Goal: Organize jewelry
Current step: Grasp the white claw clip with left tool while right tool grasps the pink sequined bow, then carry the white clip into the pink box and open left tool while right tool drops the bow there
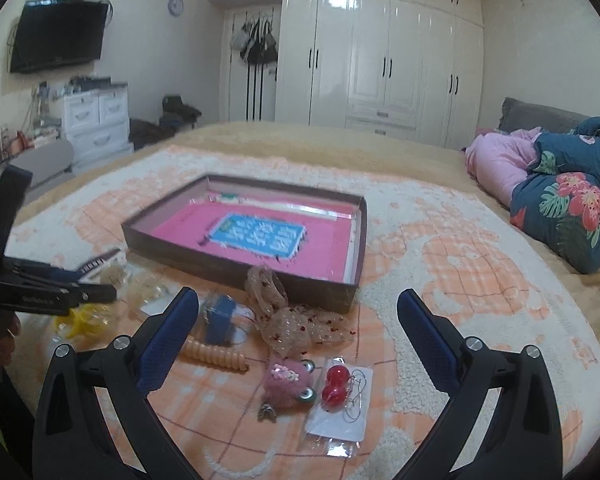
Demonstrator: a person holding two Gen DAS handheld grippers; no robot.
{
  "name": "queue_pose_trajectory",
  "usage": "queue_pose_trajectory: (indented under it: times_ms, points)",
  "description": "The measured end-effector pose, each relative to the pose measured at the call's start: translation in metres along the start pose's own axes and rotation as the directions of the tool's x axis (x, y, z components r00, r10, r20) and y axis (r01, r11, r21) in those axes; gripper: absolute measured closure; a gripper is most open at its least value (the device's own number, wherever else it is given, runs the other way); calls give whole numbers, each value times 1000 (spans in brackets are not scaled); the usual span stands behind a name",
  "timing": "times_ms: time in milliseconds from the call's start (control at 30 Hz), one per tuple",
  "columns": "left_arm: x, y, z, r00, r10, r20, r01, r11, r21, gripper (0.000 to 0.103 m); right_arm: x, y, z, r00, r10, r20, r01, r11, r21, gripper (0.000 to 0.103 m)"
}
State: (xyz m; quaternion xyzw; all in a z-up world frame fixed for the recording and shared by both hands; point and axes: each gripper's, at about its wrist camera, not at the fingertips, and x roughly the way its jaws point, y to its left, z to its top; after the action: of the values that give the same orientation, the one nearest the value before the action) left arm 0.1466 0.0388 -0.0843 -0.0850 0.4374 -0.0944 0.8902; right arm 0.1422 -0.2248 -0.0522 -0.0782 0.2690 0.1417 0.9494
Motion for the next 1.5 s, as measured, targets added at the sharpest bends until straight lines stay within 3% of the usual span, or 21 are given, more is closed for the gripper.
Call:
queue_pose_trajectory:
  times_ms: [133,300,333,467,533,667,700,967,1300,1500]
  points:
    - [8,0,6,1000,2,-9,-2,1000,1,74,28,-6,2,993,53,-103,-51,998,22,6]
    - [13,-2,8,1000,14,-6,-14,1000,14,76,52,2,3,986,21,-166,-30,998,-55,10]
    - [13,-2,8,1000,16,-2,-16,1000,16,76,56,3,3,985,15,-174,-27,998,-62,21]
    - [11,-2,6,1000,18,10,-18,1000,24,77,79,3,1,967,14,-254,-30,998,-62,43]
    - [9,0,6,1000,15,17,-15,1000,16,77,81,2,0,958,101,-268,-111,994,-23,75]
    - [1,3,5,999,6,36,-6,1000,-4,78,66,12,-2,967,111,-231,-131,989,-74,89]
    - [-1,3,5,999,2,43,-2,1000,-8,78,61,12,-2,967,127,-219,-145,987,-69,101]
    - [-18,-3,7,996,-22,92,23,1000,-5,78,19,-8,12,974,203,-100,-201,979,24,101]
    - [-37,-15,21,987,-41,158,37,999,26,78,-17,-27,28,983,185,4,-185,981,54,101]
    - [-32,-19,45,979,-48,196,41,999,35,78,-11,-38,42,989,147,28,-148,988,52,101]
